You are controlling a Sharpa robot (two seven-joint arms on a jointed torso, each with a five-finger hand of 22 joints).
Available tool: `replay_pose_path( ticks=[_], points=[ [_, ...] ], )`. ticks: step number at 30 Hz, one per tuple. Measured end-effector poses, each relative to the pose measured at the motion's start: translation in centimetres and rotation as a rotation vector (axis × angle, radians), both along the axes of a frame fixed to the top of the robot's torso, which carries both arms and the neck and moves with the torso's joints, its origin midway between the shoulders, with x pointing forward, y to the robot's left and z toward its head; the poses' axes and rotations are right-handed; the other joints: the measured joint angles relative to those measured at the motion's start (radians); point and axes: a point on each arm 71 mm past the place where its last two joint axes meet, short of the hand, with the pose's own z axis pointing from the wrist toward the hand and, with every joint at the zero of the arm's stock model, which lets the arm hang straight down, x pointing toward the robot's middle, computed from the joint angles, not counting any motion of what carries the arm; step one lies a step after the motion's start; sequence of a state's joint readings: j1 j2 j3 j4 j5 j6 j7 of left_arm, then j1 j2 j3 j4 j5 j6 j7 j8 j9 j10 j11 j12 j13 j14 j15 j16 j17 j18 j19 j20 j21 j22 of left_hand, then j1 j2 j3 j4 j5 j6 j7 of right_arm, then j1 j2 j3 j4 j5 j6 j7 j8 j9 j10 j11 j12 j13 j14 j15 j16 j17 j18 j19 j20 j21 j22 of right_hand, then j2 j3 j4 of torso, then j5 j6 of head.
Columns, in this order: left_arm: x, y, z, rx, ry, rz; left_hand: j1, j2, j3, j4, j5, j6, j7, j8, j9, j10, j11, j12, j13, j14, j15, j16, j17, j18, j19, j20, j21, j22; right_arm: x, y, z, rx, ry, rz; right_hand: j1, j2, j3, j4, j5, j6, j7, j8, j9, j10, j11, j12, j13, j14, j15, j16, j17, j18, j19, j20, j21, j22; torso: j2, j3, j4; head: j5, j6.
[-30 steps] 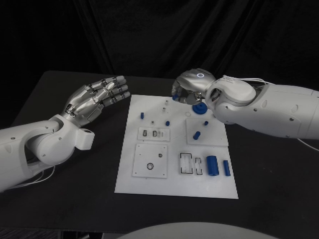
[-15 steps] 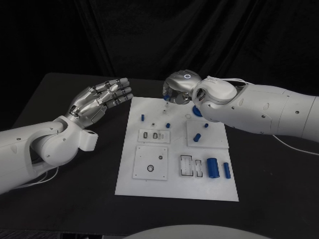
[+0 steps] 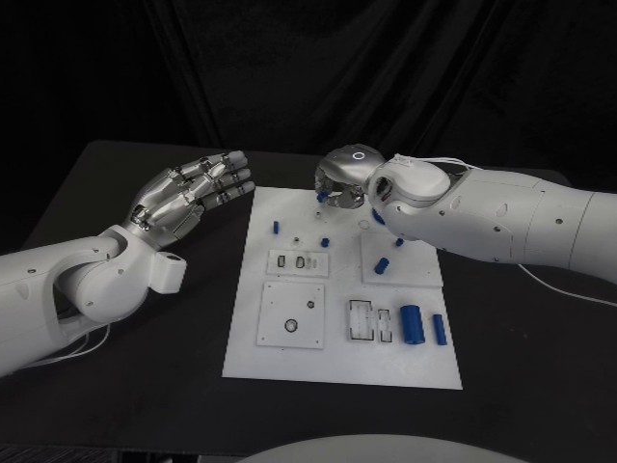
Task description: Assemble the parts on the task board
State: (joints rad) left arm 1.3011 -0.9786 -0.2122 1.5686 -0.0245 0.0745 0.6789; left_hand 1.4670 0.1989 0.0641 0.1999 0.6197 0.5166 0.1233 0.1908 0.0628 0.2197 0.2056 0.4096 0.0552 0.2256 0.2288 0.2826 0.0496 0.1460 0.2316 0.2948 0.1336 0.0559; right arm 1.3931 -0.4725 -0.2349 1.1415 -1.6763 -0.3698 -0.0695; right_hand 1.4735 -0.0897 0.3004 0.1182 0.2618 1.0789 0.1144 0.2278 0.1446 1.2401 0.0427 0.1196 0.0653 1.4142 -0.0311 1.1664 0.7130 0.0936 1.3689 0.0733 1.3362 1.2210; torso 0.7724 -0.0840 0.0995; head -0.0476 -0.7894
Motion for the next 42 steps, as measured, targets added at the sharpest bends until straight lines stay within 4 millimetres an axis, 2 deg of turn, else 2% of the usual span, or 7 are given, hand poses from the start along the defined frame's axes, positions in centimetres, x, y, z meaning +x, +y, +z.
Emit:
replay_pose_path(
  ticks=[10,29,42],
  points=[
    [-0.05,-0.05,0.01,-0.001,0.0,-0.002,0.0,0.0,0.003,0.003,0.0,0.0,0.0,0.0,0.0,0.0,0.0,0.0,0.001,0.0,0.0,0.0,0.0,0.0,0.0,0.0,0.0,0.0,0.07,0.27,-0.26,-0.001,0.006,-0.001,0.001,0.0,0.002,-0.004,0.0,-0.002,-0.002,0.0,0.0,-0.004,0.004,-0.004,0.0,0.0,0.0,0.0,-0.004,0.0,0.0,0.0,0.0,-0.001,0.0,-0.0005,-0.0029,0.004,-0.004],
    [-0.07,0.0,0.02,-0.002,0.001,-0.003,0.0,0.0,0.006,0.0,0.0,0.0,0.0,0.0,0.0,0.0,0.0,0.0,0.001,0.0,0.0,0.0,0.001,0.0,0.0,0.0,0.0,0.0,0.13,-0.24,-0.71,-0.002,0.013,-0.014,0.005,0.005,0.01,-0.008,0.005,-0.009,-0.008,0.001,0.0,-0.008,0.008,-0.026,-0.001,-0.004,0.004,-0.005,-0.015,0.0,-0.004,0.004,0.0,-0.009,-0.001,-0.0015,-0.0019,0.004,-0.007],
    [0.01,0.01,0.0,-0.002,0.001,-0.005,0.0,0.0,0.006,0.0,0.0,0.0,0.0,0.0,0.0,0.0,0.0,0.0,0.001,0.0,0.0,0.0,0.001,0.0,0.0,0.0,0.0,0.0,0.13,-0.31,-0.73,-0.002,0.013,-0.016,0.005,0.004,0.015,-0.005,0.005,-0.032,0.004,-0.007,0.008,-0.018,0.018,-0.042,0.0,-0.011,0.011,-0.013,-0.026,0.0,-0.011,0.011,-0.009,-0.013,-0.001,-0.0012,-0.0039,0.006,-0.008]
  ],
)
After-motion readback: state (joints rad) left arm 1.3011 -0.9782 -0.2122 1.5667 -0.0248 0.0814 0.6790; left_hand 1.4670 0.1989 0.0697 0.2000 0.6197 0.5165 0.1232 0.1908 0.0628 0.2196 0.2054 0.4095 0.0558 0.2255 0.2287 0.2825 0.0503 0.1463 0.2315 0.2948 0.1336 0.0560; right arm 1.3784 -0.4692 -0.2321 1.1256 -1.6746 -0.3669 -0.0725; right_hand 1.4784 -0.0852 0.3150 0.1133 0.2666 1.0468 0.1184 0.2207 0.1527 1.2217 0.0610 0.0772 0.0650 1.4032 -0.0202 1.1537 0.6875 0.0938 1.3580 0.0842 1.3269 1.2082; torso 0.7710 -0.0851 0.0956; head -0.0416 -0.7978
